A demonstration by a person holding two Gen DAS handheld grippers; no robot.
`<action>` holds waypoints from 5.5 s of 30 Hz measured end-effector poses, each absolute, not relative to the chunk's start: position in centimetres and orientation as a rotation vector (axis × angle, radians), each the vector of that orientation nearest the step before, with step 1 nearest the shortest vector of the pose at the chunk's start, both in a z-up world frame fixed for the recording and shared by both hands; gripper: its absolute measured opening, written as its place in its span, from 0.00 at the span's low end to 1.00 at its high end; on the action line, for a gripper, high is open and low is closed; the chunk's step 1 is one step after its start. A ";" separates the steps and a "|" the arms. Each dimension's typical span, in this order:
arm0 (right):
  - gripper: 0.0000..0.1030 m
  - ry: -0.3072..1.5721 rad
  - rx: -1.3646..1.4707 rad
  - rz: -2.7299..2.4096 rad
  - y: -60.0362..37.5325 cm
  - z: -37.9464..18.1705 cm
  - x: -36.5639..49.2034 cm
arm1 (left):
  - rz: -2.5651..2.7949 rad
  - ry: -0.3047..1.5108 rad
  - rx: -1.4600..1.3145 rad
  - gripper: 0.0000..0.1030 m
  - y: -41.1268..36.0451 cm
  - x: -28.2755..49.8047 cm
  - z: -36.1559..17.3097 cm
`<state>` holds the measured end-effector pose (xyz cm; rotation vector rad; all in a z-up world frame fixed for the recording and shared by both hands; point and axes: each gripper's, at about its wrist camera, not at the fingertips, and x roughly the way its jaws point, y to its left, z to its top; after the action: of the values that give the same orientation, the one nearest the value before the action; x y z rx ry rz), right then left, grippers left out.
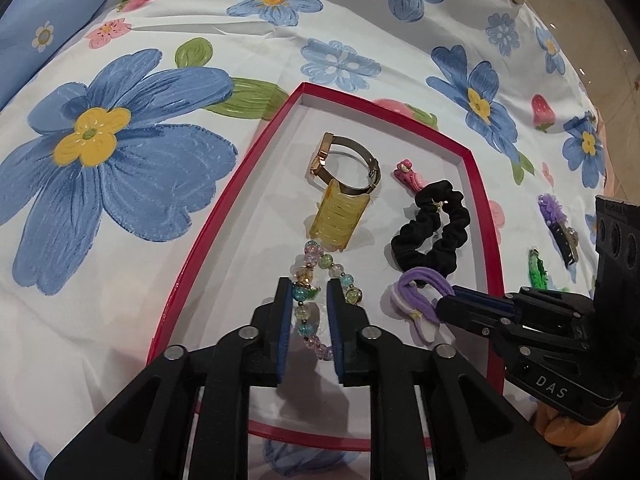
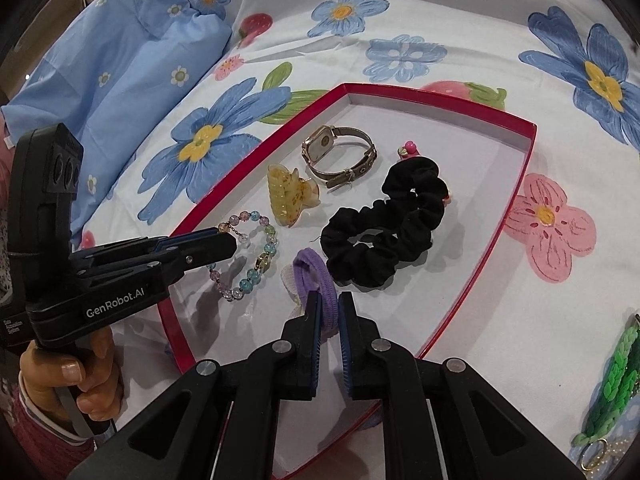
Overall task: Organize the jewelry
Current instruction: 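Open both tools to release the bracelet and hair tie in the box, then move both open tools back over the remaining jewelry pile, then grasp the green braided keychain with the left tool while the right tool grasps the pastel bead bracelet, then carry the green keychain and pastel bead bracelet into the red box with both tools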
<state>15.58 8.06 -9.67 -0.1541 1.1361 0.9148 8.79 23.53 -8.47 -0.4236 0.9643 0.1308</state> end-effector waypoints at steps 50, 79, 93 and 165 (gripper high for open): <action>0.38 0.994 0.163 0.566 -18.0 -5.6 11.7 | -0.133 0.937 -0.287 0.40 7.3 7.1 -2.5; 0.42 1.004 0.213 0.362 -26.6 -7.8 14.3 | -0.236 1.000 -0.195 0.43 0.3 13.8 -4.0; 0.44 1.048 0.096 0.349 -24.9 -10.1 16.6 | -0.250 1.076 -0.151 0.43 -2.2 18.8 -8.0; 0.12 0.898 0.036 0.843 -3.9 -0.8 11.8 | 0.022 0.837 -0.380 0.09 17.7 2.4 -1.6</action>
<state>11.80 -3.93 -0.76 0.0362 0.8979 0.8428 2.39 17.66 -1.58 -0.3800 0.8369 0.0215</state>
